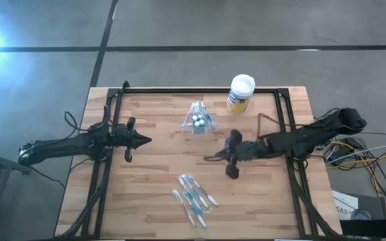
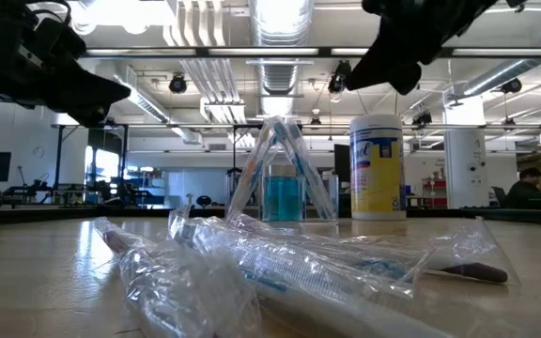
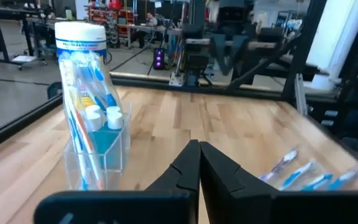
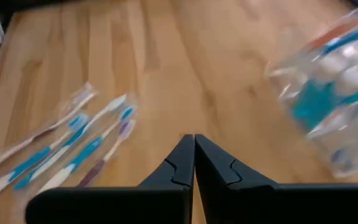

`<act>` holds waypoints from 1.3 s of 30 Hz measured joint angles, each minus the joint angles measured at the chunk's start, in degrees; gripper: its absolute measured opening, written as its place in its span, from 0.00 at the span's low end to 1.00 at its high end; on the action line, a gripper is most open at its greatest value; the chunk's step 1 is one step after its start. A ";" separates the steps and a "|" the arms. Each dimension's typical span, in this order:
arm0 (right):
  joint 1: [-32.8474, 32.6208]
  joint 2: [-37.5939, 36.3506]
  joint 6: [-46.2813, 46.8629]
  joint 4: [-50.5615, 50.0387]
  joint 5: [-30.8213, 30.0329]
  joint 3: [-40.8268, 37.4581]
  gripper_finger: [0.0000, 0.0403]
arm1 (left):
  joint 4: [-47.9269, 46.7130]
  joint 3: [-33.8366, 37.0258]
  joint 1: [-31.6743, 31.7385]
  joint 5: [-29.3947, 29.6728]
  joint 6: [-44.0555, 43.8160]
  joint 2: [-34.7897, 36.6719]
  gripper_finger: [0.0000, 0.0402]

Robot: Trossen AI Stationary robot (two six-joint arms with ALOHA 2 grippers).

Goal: Pick & Place toothbrushing station
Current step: Put the top violet toothbrush into the transparent organizer

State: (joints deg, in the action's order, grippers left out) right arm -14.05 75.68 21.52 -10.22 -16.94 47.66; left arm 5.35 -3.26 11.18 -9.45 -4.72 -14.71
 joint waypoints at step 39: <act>-7.29 46.10 21.63 -32.51 8.09 44.88 0.46 | 5.11 0.85 0.00 3.53 -4.38 -0.03 0.04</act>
State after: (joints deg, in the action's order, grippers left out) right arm -21.34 121.78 43.14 -42.74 -8.85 92.54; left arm 10.46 -2.42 11.18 -5.91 -9.09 -14.74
